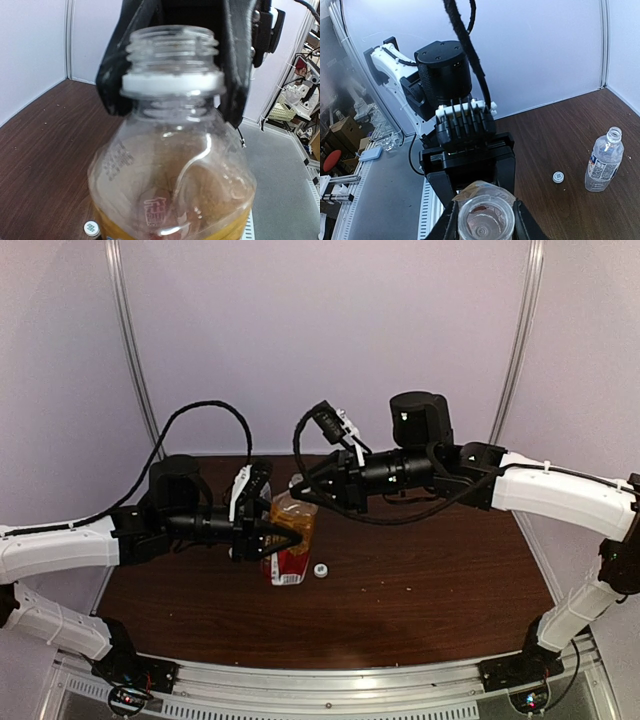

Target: Unscrew the bottle caps

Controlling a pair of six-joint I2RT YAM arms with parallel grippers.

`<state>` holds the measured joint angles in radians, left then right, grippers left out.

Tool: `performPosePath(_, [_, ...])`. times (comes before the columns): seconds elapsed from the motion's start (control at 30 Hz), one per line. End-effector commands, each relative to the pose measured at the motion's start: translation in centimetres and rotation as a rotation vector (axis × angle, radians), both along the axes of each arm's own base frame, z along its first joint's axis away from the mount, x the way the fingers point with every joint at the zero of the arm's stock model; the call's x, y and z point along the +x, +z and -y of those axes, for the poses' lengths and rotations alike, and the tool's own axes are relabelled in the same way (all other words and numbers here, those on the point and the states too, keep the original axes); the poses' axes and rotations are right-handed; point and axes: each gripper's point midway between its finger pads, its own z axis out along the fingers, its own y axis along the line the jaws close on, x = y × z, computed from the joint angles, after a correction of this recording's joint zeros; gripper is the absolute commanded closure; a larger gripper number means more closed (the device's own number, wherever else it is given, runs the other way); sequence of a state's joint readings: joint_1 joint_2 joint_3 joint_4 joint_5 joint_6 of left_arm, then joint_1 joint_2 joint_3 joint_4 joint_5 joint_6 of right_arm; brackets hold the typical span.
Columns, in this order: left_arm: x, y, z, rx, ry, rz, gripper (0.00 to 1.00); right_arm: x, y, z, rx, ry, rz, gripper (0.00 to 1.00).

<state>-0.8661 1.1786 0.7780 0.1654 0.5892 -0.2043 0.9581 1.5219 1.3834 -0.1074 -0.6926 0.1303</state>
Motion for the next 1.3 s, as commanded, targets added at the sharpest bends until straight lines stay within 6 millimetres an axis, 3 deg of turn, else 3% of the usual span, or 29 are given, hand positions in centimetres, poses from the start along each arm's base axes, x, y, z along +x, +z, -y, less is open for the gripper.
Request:
performPosePath(0.0, [0.0, 2.0, 0.4, -0.053, -0.005, 0.046, 0.56, -0.3, 1.7, -0.2, 0.044, 0.013, 0.023, 0.94])
performPosePath(0.03, [0.1, 2.0, 0.3, -0.053, 0.000, 0.047, 0.55, -0.3, 1.7, -0.1, 0.044, 0.010, 0.024, 1.00])
performPosePath(0.27, [0.4, 1.8, 0.3, -0.053, 0.024, 0.033, 0.38, 0.0, 1.6, 0.6, 0.034, -0.034, 0.043, 1.00])
performPosePath(0.47, [1.1, 1.8, -0.2, -0.043, 0.077, 0.038, 0.04, 1.1, 0.5, 1.4, -0.017, -0.112, 0.066, 1.00])
performPosePath(0.67, [2.8, 2.2, -1.9, -0.027, 0.224, 0.074, 0.02, 4.0, -1.4, 2.8, -0.092, -0.265, 0.092, 1.00])
performPosePath(0.93, [4.8, 2.8, -4.8, -0.013, 0.427, 0.109, 0.02, 10.3, -4.8, 4.5, -0.195, -0.537, 0.128, 1.00])
performPosePath(1.27, [5.5, 3.0, -7.2, -0.006, 0.546, 0.130, 0.02, 15.9, -9.1, 3.7, -0.281, -0.672, 0.185, 1.00])
